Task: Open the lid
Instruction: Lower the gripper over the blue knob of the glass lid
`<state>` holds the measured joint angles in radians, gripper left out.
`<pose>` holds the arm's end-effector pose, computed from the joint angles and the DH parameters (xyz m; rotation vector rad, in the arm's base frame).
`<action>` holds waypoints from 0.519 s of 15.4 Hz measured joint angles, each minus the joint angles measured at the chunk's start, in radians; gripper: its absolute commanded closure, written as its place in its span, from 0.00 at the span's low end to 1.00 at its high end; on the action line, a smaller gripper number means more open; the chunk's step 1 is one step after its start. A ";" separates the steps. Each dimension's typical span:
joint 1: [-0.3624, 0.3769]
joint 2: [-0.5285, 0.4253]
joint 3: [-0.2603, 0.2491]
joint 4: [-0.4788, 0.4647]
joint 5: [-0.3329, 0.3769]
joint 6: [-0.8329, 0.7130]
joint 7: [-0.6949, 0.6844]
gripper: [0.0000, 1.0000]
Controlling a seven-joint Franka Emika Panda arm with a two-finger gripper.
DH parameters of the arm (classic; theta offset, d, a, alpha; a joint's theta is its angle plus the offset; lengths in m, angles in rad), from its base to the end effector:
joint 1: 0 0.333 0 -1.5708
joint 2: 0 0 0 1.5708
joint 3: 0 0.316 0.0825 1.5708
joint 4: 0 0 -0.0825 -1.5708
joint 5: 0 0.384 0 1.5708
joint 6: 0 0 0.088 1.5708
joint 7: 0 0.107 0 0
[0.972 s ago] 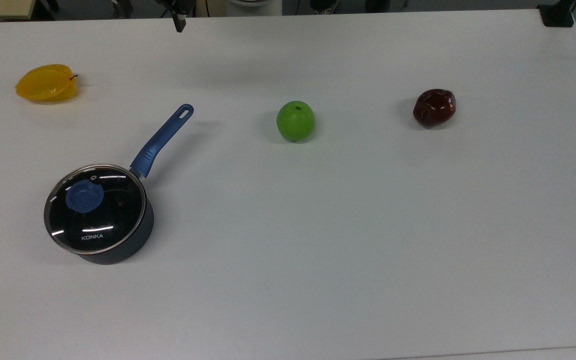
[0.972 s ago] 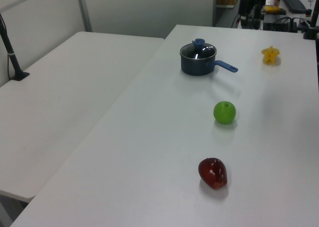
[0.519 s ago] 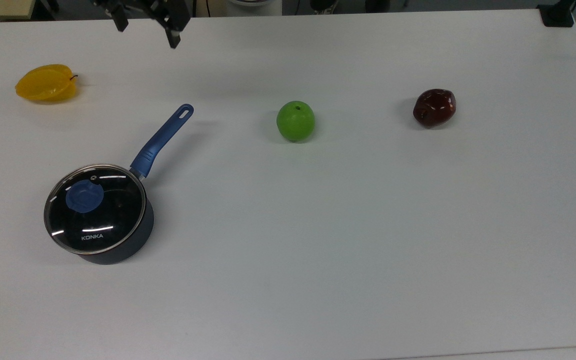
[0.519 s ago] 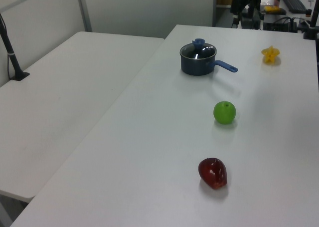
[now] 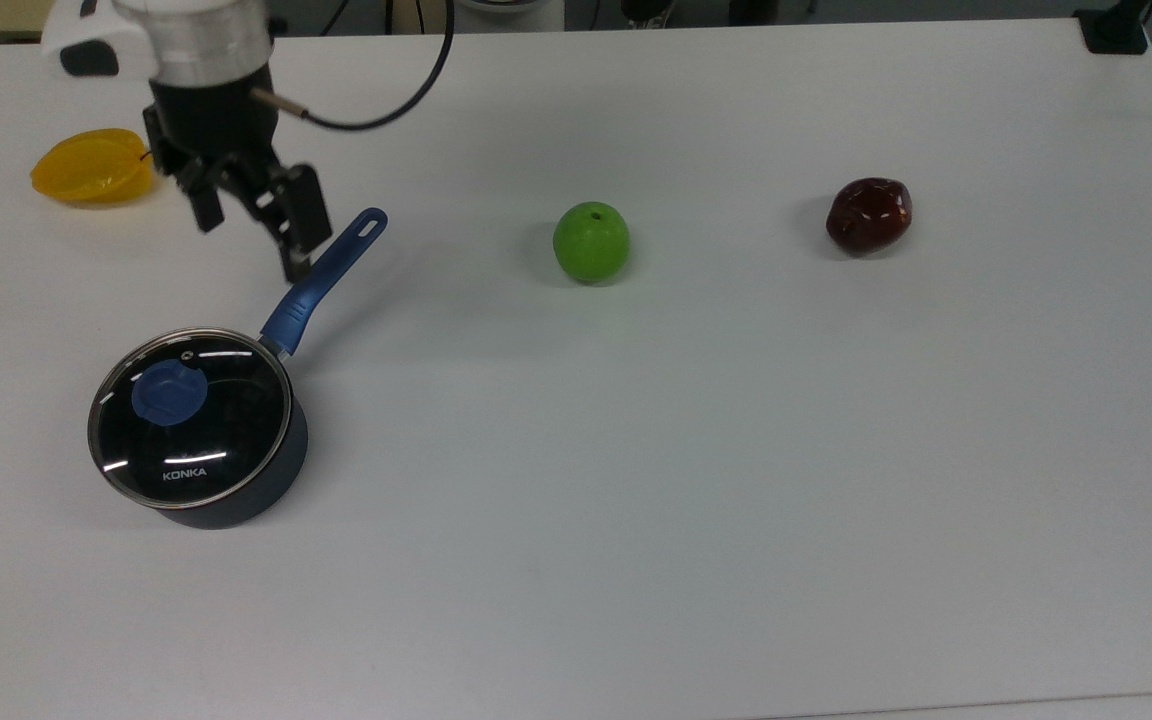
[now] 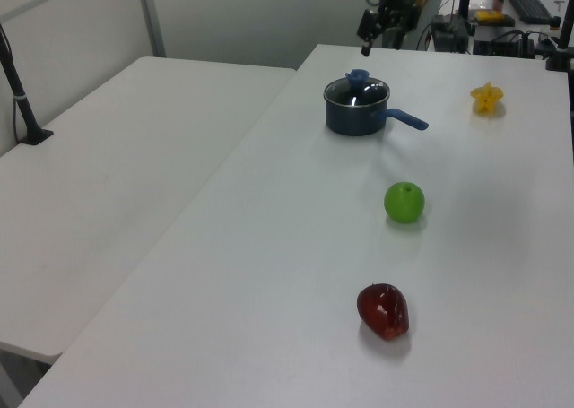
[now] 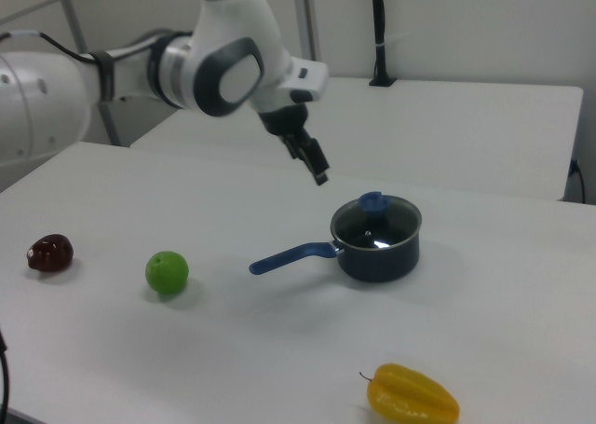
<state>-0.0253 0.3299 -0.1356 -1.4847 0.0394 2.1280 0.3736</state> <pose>0.6826 -0.0957 0.5197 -2.9656 0.8140 -0.4889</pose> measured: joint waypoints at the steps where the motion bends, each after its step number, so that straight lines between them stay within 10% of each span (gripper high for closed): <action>1: -0.002 0.025 -0.009 0.007 0.000 0.054 0.007 0.00; 8: -0.026 0.184 -0.070 0.045 -0.003 0.398 0.042 0.00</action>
<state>-0.0509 0.5138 -0.2053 -1.4392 0.0368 2.5258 0.4156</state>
